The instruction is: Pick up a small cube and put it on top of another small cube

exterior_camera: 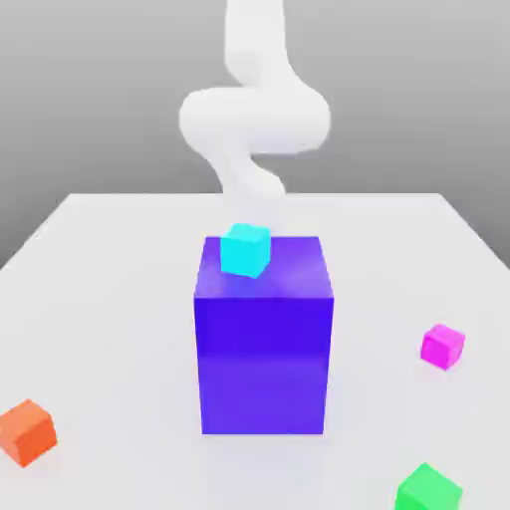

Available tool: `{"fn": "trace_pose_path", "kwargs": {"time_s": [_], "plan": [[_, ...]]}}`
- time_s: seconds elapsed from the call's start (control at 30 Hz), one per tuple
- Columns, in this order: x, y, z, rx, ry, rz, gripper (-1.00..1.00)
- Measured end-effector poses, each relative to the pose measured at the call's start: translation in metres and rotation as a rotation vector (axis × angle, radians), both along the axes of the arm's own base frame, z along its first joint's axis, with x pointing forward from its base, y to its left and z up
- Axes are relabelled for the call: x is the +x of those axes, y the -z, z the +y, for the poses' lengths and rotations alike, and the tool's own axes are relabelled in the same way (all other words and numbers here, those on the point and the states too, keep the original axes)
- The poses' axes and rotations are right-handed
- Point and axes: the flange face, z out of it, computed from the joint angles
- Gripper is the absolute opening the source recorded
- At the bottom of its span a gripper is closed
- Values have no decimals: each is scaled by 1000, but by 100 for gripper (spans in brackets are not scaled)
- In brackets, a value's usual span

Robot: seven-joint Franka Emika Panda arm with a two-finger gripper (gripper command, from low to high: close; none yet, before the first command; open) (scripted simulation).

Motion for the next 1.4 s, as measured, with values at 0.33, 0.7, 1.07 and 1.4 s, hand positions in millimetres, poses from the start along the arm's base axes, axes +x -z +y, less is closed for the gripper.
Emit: {"fn": "trace_pose_path", "kwargs": {"time_s": [0.33, 0.7, 1.07, 1.4], "plan": [[11, 244, 181, -89, -331, 345, 0], [-154, 468, 268, -288, -651, 659, 0], [-162, 533, 267, -294, -660, 673, -100], [-157, 475, 267, -297, -659, 671, -100]]}}
